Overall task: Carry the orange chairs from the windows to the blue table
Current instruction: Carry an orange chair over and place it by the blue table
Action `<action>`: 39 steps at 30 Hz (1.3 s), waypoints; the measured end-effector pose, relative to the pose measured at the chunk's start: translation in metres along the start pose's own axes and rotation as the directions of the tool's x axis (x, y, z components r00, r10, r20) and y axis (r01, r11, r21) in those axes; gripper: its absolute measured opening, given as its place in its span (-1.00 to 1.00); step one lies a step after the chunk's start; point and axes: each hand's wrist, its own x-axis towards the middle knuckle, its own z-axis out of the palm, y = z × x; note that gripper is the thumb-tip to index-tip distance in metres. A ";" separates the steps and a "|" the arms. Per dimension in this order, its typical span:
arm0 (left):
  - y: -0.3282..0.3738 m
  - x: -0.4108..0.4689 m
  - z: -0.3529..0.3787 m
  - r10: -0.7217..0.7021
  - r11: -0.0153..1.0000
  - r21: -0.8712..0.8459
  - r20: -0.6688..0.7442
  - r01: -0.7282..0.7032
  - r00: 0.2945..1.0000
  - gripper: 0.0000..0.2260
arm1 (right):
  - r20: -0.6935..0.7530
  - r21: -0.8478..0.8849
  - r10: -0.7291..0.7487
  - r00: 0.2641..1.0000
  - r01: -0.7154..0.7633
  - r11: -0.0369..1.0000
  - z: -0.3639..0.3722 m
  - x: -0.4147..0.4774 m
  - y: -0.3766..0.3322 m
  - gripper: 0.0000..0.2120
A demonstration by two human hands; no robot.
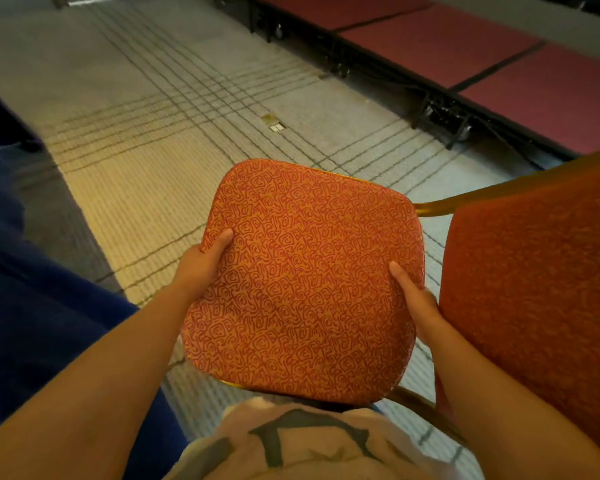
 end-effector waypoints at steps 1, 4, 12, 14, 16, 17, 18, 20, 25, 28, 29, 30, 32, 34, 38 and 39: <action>0.012 0.020 -0.002 -0.008 1.000 -0.002 -0.019 0.008 1.000 -0.47 | 0.019 -0.009 -0.011 1.000 0.011 1.000 0.013 0.023 -0.022 -0.16; 0.034 0.068 -0.008 -0.045 0.999 -0.012 -0.070 0.044 0.997 -0.44 | 0.118 -0.081 0.014 0.993 -0.005 0.997 0.049 0.075 -0.072 -0.14; 0.045 0.172 -0.060 -0.180 0.983 -0.065 -0.190 0.171 0.965 -0.50 | 0.265 -0.189 0.093 0.960 -0.043 0.981 0.178 0.171 -0.135 -0.19; 0.038 0.201 -0.075 -0.215 0.976 -0.079 -0.213 0.203 0.953 -0.47 | 0.283 -0.199 0.100 0.954 -0.043 0.979 0.213 0.192 -0.147 -0.23; 0.035 0.233 -0.091 -0.243 0.969 -0.110 -0.218 0.223 0.945 -0.47 | 0.289 -0.211 0.102 0.952 -0.041 0.977 0.251 0.213 -0.161 -0.26; 0.033 0.247 -0.097 -0.253 0.966 -0.118 -0.216 0.232 0.943 -0.46 | 0.289 -0.221 0.097 0.952 -0.032 0.975 0.268 0.220 -0.168 -0.26; 0.033 0.273 -0.111 -0.258 0.963 -0.134 -0.218 0.233 0.941 -0.45 | 0.305 -0.225 0.101 0.947 -0.032 0.974 0.297 0.234 -0.178 -0.27; 0.036 0.318 -0.137 -0.259 0.960 -0.167 -0.240 0.223 0.936 -0.38 | 0.313 -0.227 0.087 0.946 -0.014 0.974 0.346 0.256 -0.198 -0.28; 0.070 0.416 -0.217 -0.206 0.967 -0.201 -0.260 0.156 0.943 -0.23 | 0.352 -0.219 0.026 0.936 0.055 0.974 0.469 0.292 -0.268 -0.29; 0.093 0.466 -0.260 -0.160 0.975 -0.197 -0.304 0.103 0.939 -0.19 | 0.348 -0.226 -0.013 0.937 0.097 0.969 0.534 0.307 -0.310 -0.26; 0.098 0.482 -0.272 -0.150 0.976 -0.199 -0.310 0.090 0.939 -0.20 | 0.350 -0.225 -0.020 0.937 0.104 0.969 0.554 0.312 -0.322 -0.25; 0.104 0.498 -0.284 -0.145 0.976 -0.199 -0.322 0.082 0.936 -0.22 | 0.349 -0.227 -0.026 0.937 0.112 0.968 0.573 0.317 -0.333 -0.25; 0.110 0.530 -0.304 -0.149 0.975 -0.206 -0.335 0.082 0.931 -0.26 | 0.352 -0.242 -0.034 0.936 0.126 0.962 0.609 0.330 -0.353 -0.26; 0.108 0.562 -0.316 -0.169 0.968 -0.233 -0.329 0.093 0.929 -0.27 | 0.375 -0.265 -0.025 0.927 0.132 0.955 0.642 0.348 -0.370 -0.29; 0.106 0.641 -0.339 -0.221 0.950 -0.290 -0.353 0.118 0.909 -0.32 | 0.412 -0.294 -0.020 0.911 0.153 0.943 0.724 0.397 -0.411 -0.34; 0.109 0.659 -0.347 -0.232 0.947 -0.296 -0.359 0.126 0.904 -0.33 | 0.417 -0.298 -0.029 0.908 0.166 0.940 0.745 0.408 -0.423 -0.34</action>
